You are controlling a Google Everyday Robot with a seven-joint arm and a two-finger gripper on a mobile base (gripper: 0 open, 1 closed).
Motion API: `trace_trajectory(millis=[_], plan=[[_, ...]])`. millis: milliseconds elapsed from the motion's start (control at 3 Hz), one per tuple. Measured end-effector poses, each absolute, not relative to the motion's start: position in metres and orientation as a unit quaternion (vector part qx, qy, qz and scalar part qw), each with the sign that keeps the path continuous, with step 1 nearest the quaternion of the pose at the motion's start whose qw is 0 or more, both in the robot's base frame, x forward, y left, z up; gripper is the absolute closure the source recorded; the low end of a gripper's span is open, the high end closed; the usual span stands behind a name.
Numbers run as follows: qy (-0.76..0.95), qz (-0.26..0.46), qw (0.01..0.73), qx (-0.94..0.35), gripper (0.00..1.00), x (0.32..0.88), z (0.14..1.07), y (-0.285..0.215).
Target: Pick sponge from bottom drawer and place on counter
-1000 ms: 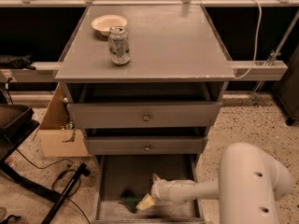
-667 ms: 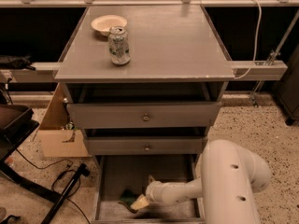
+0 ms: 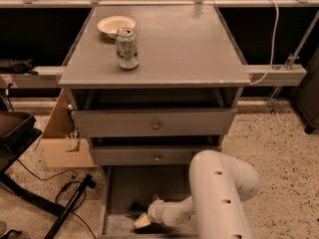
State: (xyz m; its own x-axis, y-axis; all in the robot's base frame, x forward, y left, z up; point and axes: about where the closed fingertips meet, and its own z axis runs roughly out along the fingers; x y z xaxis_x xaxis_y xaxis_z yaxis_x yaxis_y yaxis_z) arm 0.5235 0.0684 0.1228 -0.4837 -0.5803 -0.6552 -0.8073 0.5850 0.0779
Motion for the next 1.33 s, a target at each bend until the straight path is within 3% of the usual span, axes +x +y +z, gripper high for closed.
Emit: trace_trajectory(millis=[667, 1333], plan=[[0.842, 0.183, 0.278, -0.424, 0.0, 0.5014, 0.0973, 0.0873], [0.842, 0.183, 0.278, -0.424, 0.42, 0.5013, 0.0972, 0.088]])
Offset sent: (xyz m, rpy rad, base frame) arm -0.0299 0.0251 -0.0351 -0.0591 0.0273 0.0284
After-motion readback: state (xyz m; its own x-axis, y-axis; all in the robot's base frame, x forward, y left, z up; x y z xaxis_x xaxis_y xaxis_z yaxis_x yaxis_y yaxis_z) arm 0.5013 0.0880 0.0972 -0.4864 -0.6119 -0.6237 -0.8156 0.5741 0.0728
